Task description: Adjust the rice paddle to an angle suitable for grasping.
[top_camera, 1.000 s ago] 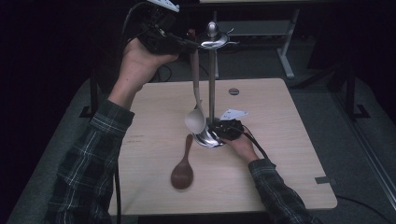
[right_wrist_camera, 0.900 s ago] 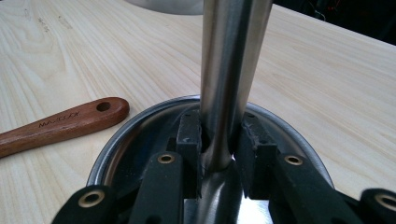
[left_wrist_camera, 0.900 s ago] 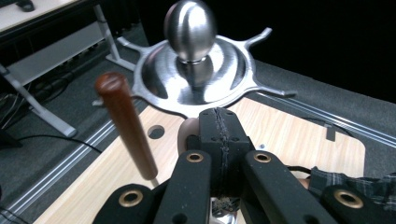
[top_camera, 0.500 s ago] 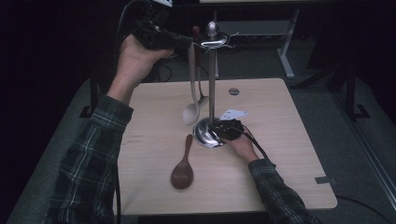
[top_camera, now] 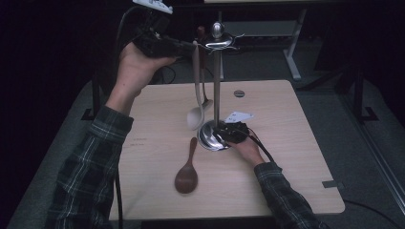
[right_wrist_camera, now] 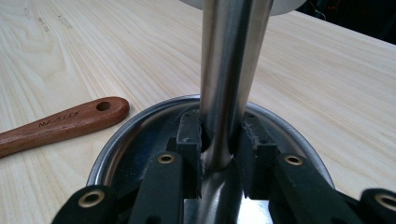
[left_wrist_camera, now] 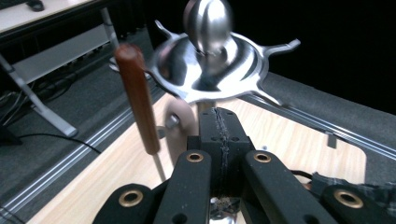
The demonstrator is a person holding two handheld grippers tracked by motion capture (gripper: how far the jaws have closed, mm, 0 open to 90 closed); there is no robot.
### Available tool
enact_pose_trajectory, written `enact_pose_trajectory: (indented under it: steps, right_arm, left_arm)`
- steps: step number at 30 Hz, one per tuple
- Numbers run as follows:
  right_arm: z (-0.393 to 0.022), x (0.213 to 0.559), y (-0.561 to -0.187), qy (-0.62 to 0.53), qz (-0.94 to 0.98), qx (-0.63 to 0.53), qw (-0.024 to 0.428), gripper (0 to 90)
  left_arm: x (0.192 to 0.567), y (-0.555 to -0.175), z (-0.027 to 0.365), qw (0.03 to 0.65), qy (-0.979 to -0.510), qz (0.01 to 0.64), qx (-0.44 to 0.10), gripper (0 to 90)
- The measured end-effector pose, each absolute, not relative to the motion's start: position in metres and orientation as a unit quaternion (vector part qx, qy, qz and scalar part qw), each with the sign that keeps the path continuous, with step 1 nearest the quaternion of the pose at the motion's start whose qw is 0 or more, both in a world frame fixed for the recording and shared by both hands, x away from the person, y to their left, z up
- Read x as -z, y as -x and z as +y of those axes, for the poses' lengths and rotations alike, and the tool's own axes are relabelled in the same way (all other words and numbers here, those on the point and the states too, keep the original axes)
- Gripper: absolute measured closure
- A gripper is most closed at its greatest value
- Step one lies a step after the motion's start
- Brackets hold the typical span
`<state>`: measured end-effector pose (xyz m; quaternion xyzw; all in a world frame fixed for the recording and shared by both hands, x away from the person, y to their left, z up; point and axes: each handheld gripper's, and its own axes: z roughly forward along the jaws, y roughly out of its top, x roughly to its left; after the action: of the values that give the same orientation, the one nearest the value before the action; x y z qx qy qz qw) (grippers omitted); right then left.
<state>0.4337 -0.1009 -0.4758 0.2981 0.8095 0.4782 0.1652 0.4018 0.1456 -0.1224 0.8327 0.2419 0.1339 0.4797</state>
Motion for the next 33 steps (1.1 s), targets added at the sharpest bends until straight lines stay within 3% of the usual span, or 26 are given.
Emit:
enact_pose_trajectory:
  steps: [33]
  right_arm:
    - [-0.101, 0.476, -0.434, -0.298, 0.810, -0.477, 0.166, 72.2]
  left_arm:
    - [0.252, -0.346, 0.182, 0.432, -0.858, 0.257, -0.103, 90.0]
